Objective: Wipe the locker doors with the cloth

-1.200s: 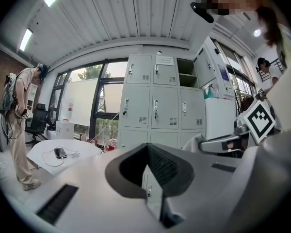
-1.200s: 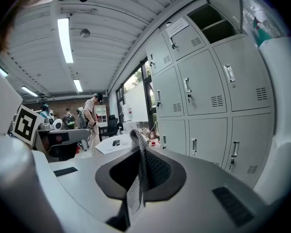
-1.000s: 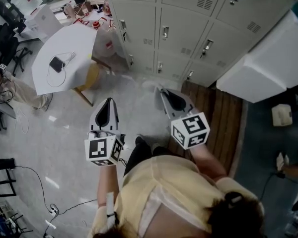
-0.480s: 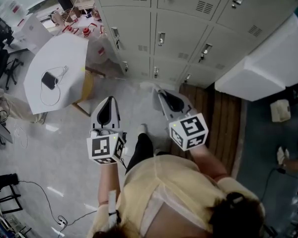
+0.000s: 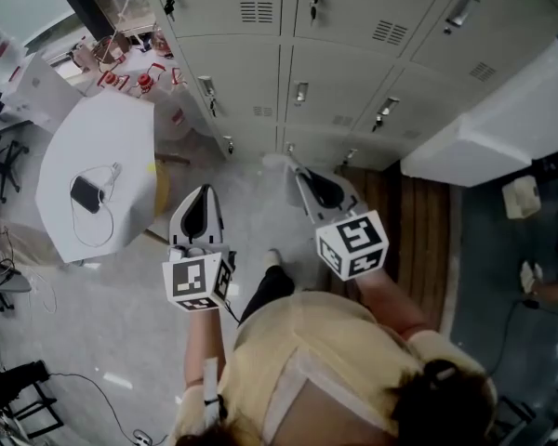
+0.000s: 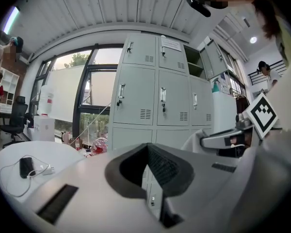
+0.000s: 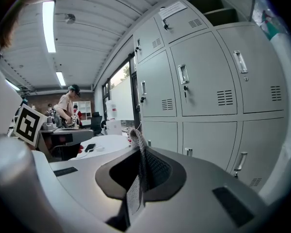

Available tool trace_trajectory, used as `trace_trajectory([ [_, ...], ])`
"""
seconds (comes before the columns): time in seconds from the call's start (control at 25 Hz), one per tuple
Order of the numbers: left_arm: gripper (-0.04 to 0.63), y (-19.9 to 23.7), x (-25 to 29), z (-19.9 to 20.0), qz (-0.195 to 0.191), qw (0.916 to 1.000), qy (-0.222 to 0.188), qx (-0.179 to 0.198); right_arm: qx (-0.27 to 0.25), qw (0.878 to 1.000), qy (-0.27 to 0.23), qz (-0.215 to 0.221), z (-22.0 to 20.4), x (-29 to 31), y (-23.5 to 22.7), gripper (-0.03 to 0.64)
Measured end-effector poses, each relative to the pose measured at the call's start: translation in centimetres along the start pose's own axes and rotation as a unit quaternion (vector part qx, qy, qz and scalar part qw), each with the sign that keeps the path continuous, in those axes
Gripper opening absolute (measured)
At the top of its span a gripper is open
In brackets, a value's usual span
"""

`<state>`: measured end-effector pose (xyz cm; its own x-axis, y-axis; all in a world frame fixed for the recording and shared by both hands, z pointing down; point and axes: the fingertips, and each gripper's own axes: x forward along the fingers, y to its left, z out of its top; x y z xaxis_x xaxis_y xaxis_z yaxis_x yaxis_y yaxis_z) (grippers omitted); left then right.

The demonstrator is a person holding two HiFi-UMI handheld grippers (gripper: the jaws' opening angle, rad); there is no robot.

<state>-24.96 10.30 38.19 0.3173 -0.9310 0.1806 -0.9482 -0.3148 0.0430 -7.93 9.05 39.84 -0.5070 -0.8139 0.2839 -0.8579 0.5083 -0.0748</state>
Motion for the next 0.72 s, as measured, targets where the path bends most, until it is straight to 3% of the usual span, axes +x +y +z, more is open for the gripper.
trace_trajectory([
  [0.44, 0.002, 4.2, 5.5, 0.8, -0.044, 0.9989, -0.003, 0.016, 0.005, 0.998, -0.002, -0.057, 1.6, 5.5, -2.5, 0.014],
  [0.72, 0.002, 4.6, 8.8, 0.9, -0.061, 0.9979, -0.001, 0.021, 0.001, 0.996, -0.004, -0.085, 2.8, 7.8, -5.1, 0.014],
])
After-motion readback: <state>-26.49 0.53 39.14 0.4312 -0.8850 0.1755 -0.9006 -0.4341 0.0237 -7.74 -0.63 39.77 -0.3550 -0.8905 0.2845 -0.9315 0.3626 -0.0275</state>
